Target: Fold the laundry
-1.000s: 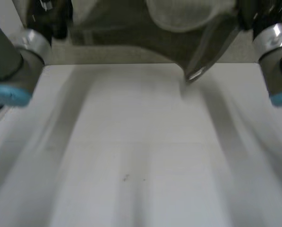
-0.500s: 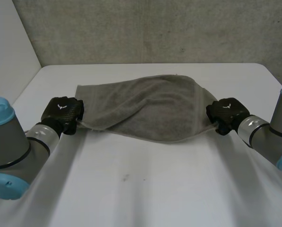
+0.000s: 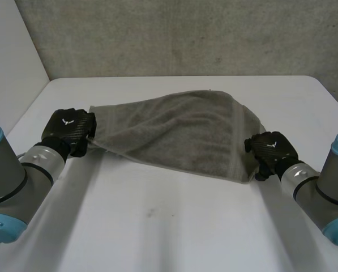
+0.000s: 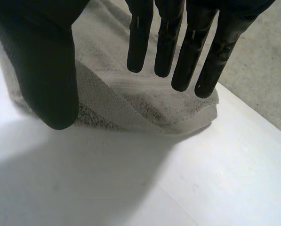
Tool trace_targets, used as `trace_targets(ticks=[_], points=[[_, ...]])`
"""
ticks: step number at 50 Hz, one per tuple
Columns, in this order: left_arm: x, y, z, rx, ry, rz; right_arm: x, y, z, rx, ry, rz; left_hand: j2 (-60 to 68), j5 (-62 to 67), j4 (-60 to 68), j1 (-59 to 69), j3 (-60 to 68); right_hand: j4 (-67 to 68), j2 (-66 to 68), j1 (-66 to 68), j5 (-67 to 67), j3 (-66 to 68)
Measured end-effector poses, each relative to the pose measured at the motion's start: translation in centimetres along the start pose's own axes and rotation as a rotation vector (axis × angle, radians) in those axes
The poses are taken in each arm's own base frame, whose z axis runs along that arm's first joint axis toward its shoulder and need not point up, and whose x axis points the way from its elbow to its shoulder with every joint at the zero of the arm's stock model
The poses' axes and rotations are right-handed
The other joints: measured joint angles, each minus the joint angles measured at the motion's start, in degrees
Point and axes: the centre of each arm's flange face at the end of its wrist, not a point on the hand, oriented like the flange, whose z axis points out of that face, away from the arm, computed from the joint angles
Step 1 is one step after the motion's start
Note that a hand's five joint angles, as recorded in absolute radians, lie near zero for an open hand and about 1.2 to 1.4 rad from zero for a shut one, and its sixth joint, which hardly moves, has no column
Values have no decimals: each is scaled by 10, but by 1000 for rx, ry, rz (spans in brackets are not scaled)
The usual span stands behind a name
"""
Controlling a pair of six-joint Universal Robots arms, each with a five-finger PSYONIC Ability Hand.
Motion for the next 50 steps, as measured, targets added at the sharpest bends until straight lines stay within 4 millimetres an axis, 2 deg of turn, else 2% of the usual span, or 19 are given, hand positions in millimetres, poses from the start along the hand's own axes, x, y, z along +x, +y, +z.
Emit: trace_targets(ticks=[12, 17, 20, 21, 22, 32, 34, 37, 40, 45, 47, 50], points=[[-1, 0, 0, 1, -1, 0, -4, 8, -4, -22, -9, -131, 0, 0, 0, 0, 0, 30, 20, 12, 25, 31], [-1, 0, 1, 2, -1, 0, -4, 9, -5, -13, -4, -141, 0, 0, 0, 0, 0, 173, 167, 140, 159, 174], [-1, 0, 1, 1, -1, 0, -5, 9, -4, -7, -2, -141, 0, 0, 0, 0, 0, 188, 184, 152, 174, 191], [-1, 0, 0, 1, -1, 0, -5, 8, -4, -2, -2, -139, 0, 1, 0, 0, 0, 312, 309, 256, 295, 312], [-1, 0, 0, -1, -1, 1, -5, 8, -4, 3, -2, -135, 0, 0, 0, 0, 0, 344, 336, 270, 327, 343], [-1, 3, 0, -21, -2, 11, -2, 2, -4, 13, 3, -89, 0, 0, 0, 0, 0, 360, 345, 270, 338, 357], [-2, 5, -3, -47, 0, 25, 3, -6, -9, 7, 8, -61, 0, 0, 0, 0, 0, 360, 345, 270, 338, 357], [-4, 3, -14, -99, 10, 80, 13, -23, -20, -21, 8, -33, 0, 0, 0, 0, 0, 360, 345, 270, 339, 358], [-4, 0, -22, -133, 21, 123, 19, -31, -27, -44, 8, -24, 0, 0, 0, 0, 0, 360, 345, 270, 339, 358], [-7, -19, -57, -212, 59, 265, 46, -56, -52, -119, 31, -31, 0, 0, 0, 0, 0, 360, 345, 270, 339, 358], [-7, -29, -72, -224, 71, 305, 60, -70, -70, -156, 52, -64, 0, 0, 0, 0, 0, 360, 345, 270, 340, 359], [-7, -44, -91, -222, 79, 334, 71, -80, -89, -190, 68, -110, 0, 0, 0, 0, 0, 360, 345, 270, 341, 359]])
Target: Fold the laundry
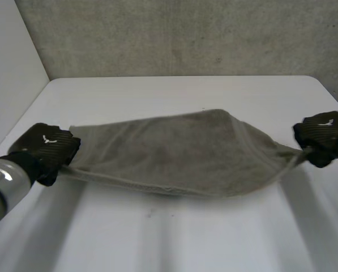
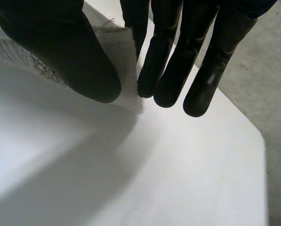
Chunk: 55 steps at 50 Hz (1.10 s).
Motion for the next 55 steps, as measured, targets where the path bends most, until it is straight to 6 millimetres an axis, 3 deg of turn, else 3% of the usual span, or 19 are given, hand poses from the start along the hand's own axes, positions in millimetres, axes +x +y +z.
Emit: trace_targets(ticks=[6, 11, 14, 17, 19, 21, 22, 23, 25, 29, 30, 32, 35, 36, 38, 43, 46, 49, 55], points=[[0, -13, -37, 14, 10, 24, 7, -6, -33, -51, 10, -114, 0, 0, 0, 0, 0, 0, 0, 0, 2, 0], [6, -8, -41, -14, 42, 53, 2, 0, -39, -78, -13, -177, 0, 0, 0, 1, 0, 0, 0, 0, 3, 0], [12, 1, -32, -56, 79, 77, -2, 6, -33, -98, -35, -196, 0, 0, 0, 1, 0, 0, 0, 0, 3, 0], [21, 17, -13, -121, 136, 106, -6, 20, -15, -138, -76, -210, 0, 0, 0, 1, 0, 0, 0, 0, 3, 0], [27, 32, 14, -177, 186, 129, -9, 30, 8, -168, -105, -221, 0, 0, 0, 1, 0, 0, 0, 0, 3, 0], [28, 35, 22, -188, 195, 133, -9, 31, 14, -172, -108, -227, 0, 0, 0, 1, 0, 0, 0, 0, 3, 0], [28, 39, 43, -199, 202, 141, -13, 29, 29, -173, -111, -247, 0, 0, 0, 1, 0, 0, 0, 0, 3, 0], [28, 39, 43, -199, 202, 141, -13, 29, 29, -173, -111, -247, 0, 0, 0, 1, 0, 0, 0, 0, 3, 0], [23, 38, 64, -188, 191, 147, -15, 21, 43, -157, -94, -278, 0, 1, 0, 3, 0, 0, 0, 0, 4, 0], [3, 18, 104, -111, 118, 159, -13, -13, 68, -72, 0, -316, 0, 0, 0, 3, 0, 0, 0, 0, 5, 0], [-6, 7, 115, -69, 81, 164, -6, -30, 76, -13, 64, -312, 0, 0, 0, 3, 0, 0, 0, 0, 5, 0], [-11, 0, 120, -44, 59, 167, -1, -41, 80, 25, 104, -305, 0, 0, 0, 3, 0, 0, 0, 0, 5, 0], [-50, -55, 141, 153, -130, 179, 33, -101, 88, 266, 334, -243, 0, 0, 0, 3, 0, 0, 0, 0, 5, 0], [-55, -63, 142, 182, -158, 178, 39, -110, 87, 307, 370, -231, 0, 0, 0, 3, 0, 0, 1, 0, 5, 0], [-78, -100, 140, 320, -289, 154, 61, -144, 77, 475, 505, -190, 0, 0, 0, 3, 0, 0, 2, 0, 5, 1], [-121, -168, 109, 630, -518, 33, 94, -199, 37, 795, 719, -128, 0, 0, 0, 3, 0, 0, 2, 0, 6, 1], [-128, -180, 95, 706, -548, -25, 96, -205, 28, 855, 739, -125, 0, 2, 0, 3, 0, 0, 2, 0, 7, 1], [-127, -179, 90, 723, -541, -61, 91, -203, 28, 865, 717, -133, 0, 2, 0, 3, 0, 0, 2, 0, 7, 1], [-101, -141, 99, 608, -446, -103, 61, -165, 53, 763, 550, -171, 0, 2, 0, 3, 0, 0, 2, 0, 7, 2]])
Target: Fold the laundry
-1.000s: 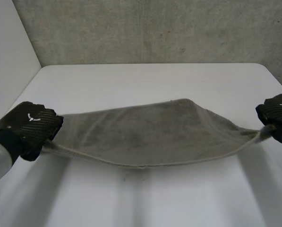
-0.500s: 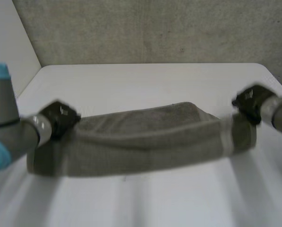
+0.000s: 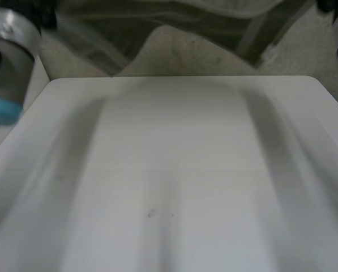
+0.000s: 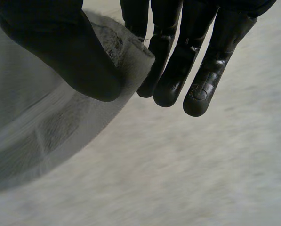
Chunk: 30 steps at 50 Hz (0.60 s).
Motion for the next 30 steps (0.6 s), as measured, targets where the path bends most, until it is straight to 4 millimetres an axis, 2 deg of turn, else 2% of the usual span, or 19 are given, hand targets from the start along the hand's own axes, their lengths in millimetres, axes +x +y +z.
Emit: trace_targets(ticks=[1, 5, 6, 8, 10, 12, 13, 14, 16, 17, 21, 22, 24, 26, 30], points=[[8, 14, -9, -46, 28, -1, -8, 8, -6, -25, -38, 3, 0, 0, 0, 0, 0, 0, 0, 0, 0, 1], [27, 46, -30, -143, 90, -1, -38, 38, -32, -122, -169, 22, 0, 0, 0, 0, 0, 0, 0, 0, 0, 1], [37, 63, -43, -190, 123, -1, -51, 51, -46, -168, -227, 34, 0, 0, 0, 0, 0, 0, 0, 0, 0, 1], [49, 81, -59, -236, 160, -1, -66, 66, -63, -223, -294, 49, 0, 0, 0, 0, 0, 0, 0, 0, 0, 1], [58, 95, -73, -268, 190, -2, -74, 74, -75, -256, -331, 59, 0, 0, 0, 0, 0, 0, 0, 0, 0, 1], [69, 112, -92, -310, 230, -4, -89, 89, -98, -322, -403, 79, 0, 0, 0, 0, 0, 0, 0, 0, 0, 1], [69, 112, -92, -310, 230, -4, -89, 89, -98, -322, -403, 79, 0, 0, 0, 0, 0, 0, 0, 0, 0, 1], [76, 123, -108, -343, 260, -6, -96, 96, -113, -364, -442, 90, 0, 0, 0, 0, 0, 0, 0, 0, 0, 1], [78, 126, -113, -354, 269, -6, -98, 98, -118, -379, -454, 93, 0, 0, 0, 0, 0, 0, 0, 0, 0, 1], [82, 133, -128, -391, 294, -7, -102, 103, -132, -423, -488, 100, 0, 0, 0, 0, 0, 0, 0, 0, 0, 1], [82, 136, -152, -458, 332, -5, -97, 106, -151, -507, -538, 96, 0, 0, 0, 0, 0, 0, 0, 0, 0, 1], [80, 133, -165, -497, 353, 0, -91, 105, -158, -549, -561, 88, 0, 0, 0, 0, 0, 0, 0, 0, 0, 1], [78, 129, -176, -530, 373, 7, -84, 102, -162, -584, -578, 79, 0, 0, 0, 0, 0, 0, 0, 0, 0, 1], [71, 116, -201, -610, 433, 34, -67, 95, -172, -667, -625, 50, 0, 0, 0, 0, 0, 0, 0, 0, 0, 1], [60, 93, -235, -714, 530, 80, -43, 84, -186, -772, -709, -4, 0, 0, 0, 0, 0, 0, 0, 0, 0, 1]])
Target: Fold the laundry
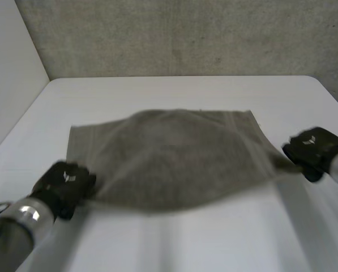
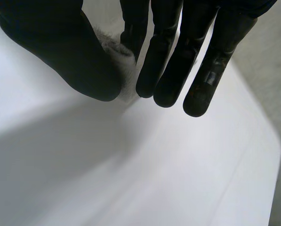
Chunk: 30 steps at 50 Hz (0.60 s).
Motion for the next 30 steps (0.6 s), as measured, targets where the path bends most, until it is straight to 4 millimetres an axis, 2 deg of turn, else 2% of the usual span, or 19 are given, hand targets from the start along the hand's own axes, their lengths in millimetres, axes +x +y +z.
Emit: trace_targets(ticks=[1, 4, 7, 10, 13, 14, 16, 17, 18, 22, 25, 26, 28, 30], points=[[3, 1, -15, -33, 31, 21, 3, 2, -13, -48, -35, -26, 0, 0, 0, 0, 0, 0, 0, 0, 0, 0], [5, -2, -39, -55, 71, 61, 8, 4, -29, -96, -72, -71, 0, 0, 0, 0, 0, 0, 0, 0, 0, 0], [3, -9, -45, -31, 72, 77, 14, 4, -33, -97, -63, -101, 0, 0, 0, 0, 0, 0, 0, 0, 0, 0], [-3, -17, -39, 17, 56, 84, 20, 5, -24, -77, -28, -103, 0, 0, 0, 0, 0, 0, 0, 0, 0, 0], [-9, -23, -20, 53, 40, 84, 23, 7, -8, -53, 2, -81, 0, 0, 0, 0, 0, 0, 0, 0, 0, 0], [-13, -25, -5, 65, 32, 84, 23, 8, 4, -36, 14, -65, 0, 0, 0, 0, 0, 0, 0, 0, 0, 0], [-15, -26, 12, 68, 28, 82, 20, 7, 14, -22, 18, -54, 0, 0, 0, 0, 0, 0, 0, 0, 0, 0], [-18, -25, 28, 66, 26, 80, 17, 5, 26, -5, 23, -44, 0, 0, 0, 0, 0, 0, 0, 0, 0, 0], [-18, -25, 28, 66, 26, 80, 17, 5, 26, -5, 23, -44, 0, 0, 0, 0, 0, 0, 0, 0, 0, 0], [-24, -22, 72, 49, 21, 74, 8, -3, 58, 33, 65, -22, 0, 0, 0, 0, 0, 0, 0, 0, 0, 0], [-25, -22, 80, 48, 17, 73, 7, -4, 63, 38, 77, -18, 0, 0, 0, 0, 0, 0, 0, 0, 0, 0], [-29, -22, 101, 48, 8, 73, 7, -8, 77, 59, 115, -1, 0, 0, 0, 0, 0, 0, 0, 0, 0, 0], [-32, -22, 116, 47, -7, 74, 7, -13, 91, 93, 155, 14, 0, 0, 0, 0, 0, 0, 0, 0, 0, 0], [-34, -21, 124, 43, -17, 75, 7, -19, 102, 134, 189, 26, 0, 0, 0, 0, 0, 0, 0, 0, 0, 0]])
